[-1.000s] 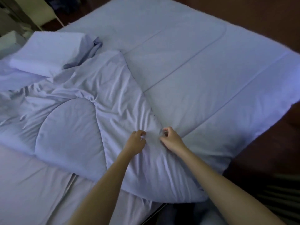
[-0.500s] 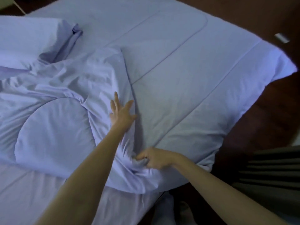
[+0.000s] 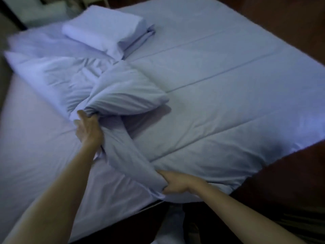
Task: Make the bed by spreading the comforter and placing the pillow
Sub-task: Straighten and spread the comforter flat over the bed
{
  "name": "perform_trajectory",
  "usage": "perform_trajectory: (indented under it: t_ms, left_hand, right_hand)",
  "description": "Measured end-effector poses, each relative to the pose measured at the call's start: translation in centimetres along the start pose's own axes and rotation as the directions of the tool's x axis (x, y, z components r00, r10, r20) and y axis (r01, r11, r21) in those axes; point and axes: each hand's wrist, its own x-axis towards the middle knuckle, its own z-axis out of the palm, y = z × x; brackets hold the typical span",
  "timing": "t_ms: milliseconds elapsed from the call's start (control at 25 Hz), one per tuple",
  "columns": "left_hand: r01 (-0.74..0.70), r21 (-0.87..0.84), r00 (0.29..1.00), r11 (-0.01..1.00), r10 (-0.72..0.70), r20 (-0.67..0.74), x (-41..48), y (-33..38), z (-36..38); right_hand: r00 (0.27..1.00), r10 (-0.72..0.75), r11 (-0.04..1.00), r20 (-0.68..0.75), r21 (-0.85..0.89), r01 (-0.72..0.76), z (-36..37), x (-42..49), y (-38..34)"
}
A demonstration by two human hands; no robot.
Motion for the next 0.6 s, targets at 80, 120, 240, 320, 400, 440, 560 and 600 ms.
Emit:
perform_trajectory:
  t_ms: [80, 120, 240, 320, 400, 440, 560, 600]
  left_hand:
    - [0.217, -0.028, 0.975, 0.976, -0.218, -0.038, -3.7, -6.5, -2.1]
    - [0.271, -0.004, 0.961, 0.962, -0.271, -0.047, -6.0, -9.8, -2.6]
    - [0.47, 0.057, 0.883, 0.881, -0.47, -0.013, -12.6, -19.2, -2.3]
    - [0.65, 0.04, 0.757, 0.759, -0.651, 0.055, -17.4, -24.8, -1.1]
    - [0.811, -0.071, 0.583, 0.58, -0.794, 0.172, -21.6, -28.4, 0.2]
    - [0.862, -0.129, 0.507, 0.491, -0.824, 0.253, -23.2, -29.4, 0.9]
    - [0.867, -0.124, 0.496, 0.483, -0.805, 0.327, -24.4, -28.5, 1.6]
    - [0.835, -0.136, 0.549, 0.533, -0.8, 0.24, -23.8, -27.7, 1.6]
  right_hand:
    - [1.0, -0.019, 0.995, -0.014, -0.103, 0.018, 1.2, 0.6, -0.9]
    - [0.999, -0.041, 0.983, 0.0, -0.178, 0.04, 1.9, 1.0, -1.4]
    - [0.99, -0.065, 0.96, 0.122, -0.262, 0.095, 5.0, 3.0, -3.0]
    - [0.98, -0.059, 0.965, 0.192, -0.242, 0.106, 7.2, 3.9, -4.5]
    - [0.987, -0.037, 0.962, 0.157, -0.261, 0.078, 8.8, 4.6, -5.4]
    - [0.992, -0.021, 0.953, 0.126, -0.298, 0.058, 9.4, 5.0, -5.8]
    - [0.997, 0.017, 0.903, 0.072, -0.429, 0.015, 9.5, 7.4, -7.0]
    - [0.999, 0.012, 0.897, 0.039, -0.442, 0.006, 9.1, 8.5, -7.5]
